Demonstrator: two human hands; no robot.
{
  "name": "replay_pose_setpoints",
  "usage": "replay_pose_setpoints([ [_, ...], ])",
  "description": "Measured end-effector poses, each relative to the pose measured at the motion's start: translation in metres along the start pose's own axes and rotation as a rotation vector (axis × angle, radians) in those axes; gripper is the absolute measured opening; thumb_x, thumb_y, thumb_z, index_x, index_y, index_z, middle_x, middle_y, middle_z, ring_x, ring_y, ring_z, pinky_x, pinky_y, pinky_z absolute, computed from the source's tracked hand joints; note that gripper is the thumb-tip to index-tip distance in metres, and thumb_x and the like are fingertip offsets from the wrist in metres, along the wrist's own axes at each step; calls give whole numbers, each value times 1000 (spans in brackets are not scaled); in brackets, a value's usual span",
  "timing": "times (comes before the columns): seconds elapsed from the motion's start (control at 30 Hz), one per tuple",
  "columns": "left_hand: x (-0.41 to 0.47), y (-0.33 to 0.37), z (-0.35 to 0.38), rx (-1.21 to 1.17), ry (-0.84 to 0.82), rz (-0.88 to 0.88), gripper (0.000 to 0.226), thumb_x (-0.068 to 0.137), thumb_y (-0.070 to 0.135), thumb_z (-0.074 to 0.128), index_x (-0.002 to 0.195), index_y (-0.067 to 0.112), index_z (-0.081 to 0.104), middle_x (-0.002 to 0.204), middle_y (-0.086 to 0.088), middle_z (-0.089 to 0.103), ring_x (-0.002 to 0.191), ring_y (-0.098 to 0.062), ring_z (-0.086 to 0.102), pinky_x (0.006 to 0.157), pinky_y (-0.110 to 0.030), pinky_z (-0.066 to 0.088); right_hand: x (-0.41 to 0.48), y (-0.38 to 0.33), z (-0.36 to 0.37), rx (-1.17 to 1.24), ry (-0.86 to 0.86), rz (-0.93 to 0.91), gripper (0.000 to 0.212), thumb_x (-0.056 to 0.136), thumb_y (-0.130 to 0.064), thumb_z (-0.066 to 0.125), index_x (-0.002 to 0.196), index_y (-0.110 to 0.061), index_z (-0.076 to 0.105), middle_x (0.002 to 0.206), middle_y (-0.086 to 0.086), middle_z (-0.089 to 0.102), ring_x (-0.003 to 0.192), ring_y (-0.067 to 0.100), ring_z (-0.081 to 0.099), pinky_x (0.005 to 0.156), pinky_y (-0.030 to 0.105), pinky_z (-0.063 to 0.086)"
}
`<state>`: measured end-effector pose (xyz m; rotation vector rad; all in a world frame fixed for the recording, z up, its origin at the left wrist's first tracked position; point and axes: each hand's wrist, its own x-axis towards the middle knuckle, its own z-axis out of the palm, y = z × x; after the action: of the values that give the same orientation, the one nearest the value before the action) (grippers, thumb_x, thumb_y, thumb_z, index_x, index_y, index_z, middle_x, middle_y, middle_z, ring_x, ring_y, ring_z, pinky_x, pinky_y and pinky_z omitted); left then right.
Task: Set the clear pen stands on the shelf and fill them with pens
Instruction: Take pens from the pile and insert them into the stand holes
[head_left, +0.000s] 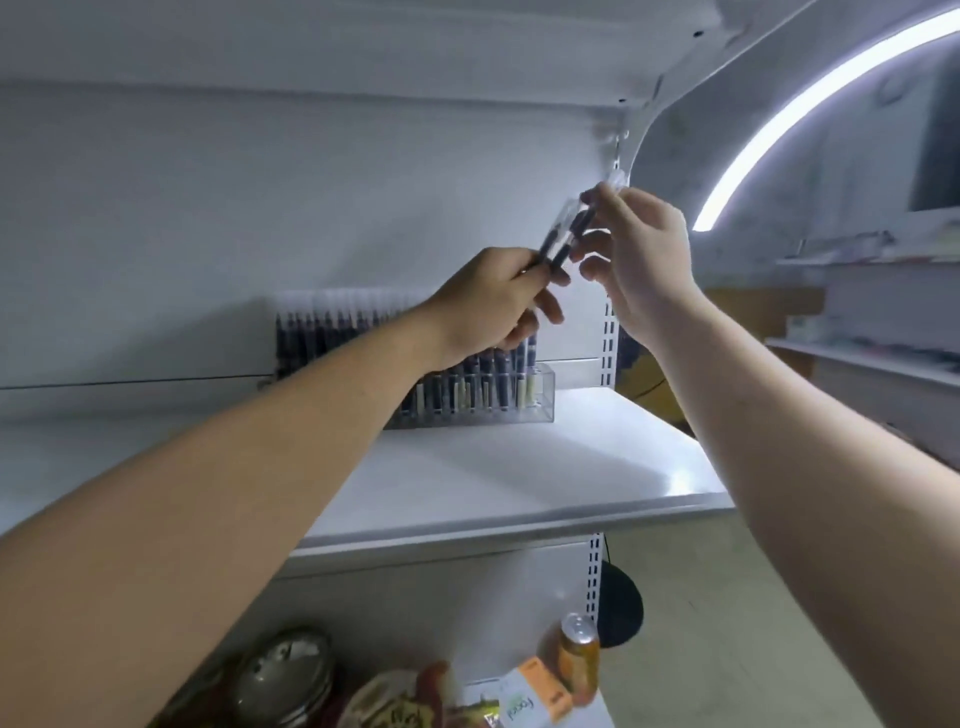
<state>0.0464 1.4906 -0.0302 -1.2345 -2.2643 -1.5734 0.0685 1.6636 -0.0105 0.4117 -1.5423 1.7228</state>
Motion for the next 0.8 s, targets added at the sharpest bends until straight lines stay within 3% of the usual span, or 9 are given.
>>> replay_pose_setpoints([
  [0.1, 0, -13, -3, 24, 31, 38, 28, 115, 20, 41, 120, 5, 65, 87, -17, 71, 55, -21, 47, 48, -29, 35, 10, 11, 3, 35, 165, -41, 21, 108, -19, 55, 95, -4, 64, 67, 3, 66, 54, 17, 58, 50, 31, 40],
  [0.27, -9, -36, -13, -8, 49, 48, 27, 116, 23, 38, 124, 12, 62, 72, -1, 48, 49, -11, 33, 43, -27, 28, -1, 36, 2, -122, 271, -137, 23, 109, -15, 50, 101, 4, 61, 66, 7, 59, 47, 13, 53, 45, 27, 43],
  [0.4, -11, -39, -13, -55, 28, 37, 29, 116, 27, 37, 124, 14, 62, 71, 1, 37, 52, -13, 26, 45, -27, 23, 1, 49, -8, -386, 161, -230, 31, 107, -20, 54, 96, 9, 59, 67, 7, 65, 51, 16, 59, 55, 32, 50],
  [0.57, -15, -40, -13, -139, 39, 38, 34, 116, 27, 33, 123, 10, 62, 70, 3, 39, 52, -12, 27, 48, -30, 21, -4, 56, -7, -571, 46, -246, 29, 107, -21, 56, 95, 5, 62, 72, 9, 71, 55, 21, 66, 60, 40, 57],
  [0.7, -15, -43, -12, -140, 55, 44, 32, 115, 19, 33, 121, 7, 62, 71, 1, 43, 51, -11, 30, 47, -28, 23, -7, 57, -2, -668, -22, -196, 29, 107, -22, 57, 95, 5, 61, 75, 10, 73, 63, 31, 70, 70, 53, 61],
  [0.8, -15, -44, -11, -148, 59, 40, 32, 114, 16, 33, 122, 7, 62, 72, -1, 45, 50, -11, 31, 46, -26, 25, -8, 59, 0, -714, -45, -154, 28, 106, -23, 58, 93, 2, 62, 74, 10, 73, 67, 32, 71, 75, 54, 61],
])
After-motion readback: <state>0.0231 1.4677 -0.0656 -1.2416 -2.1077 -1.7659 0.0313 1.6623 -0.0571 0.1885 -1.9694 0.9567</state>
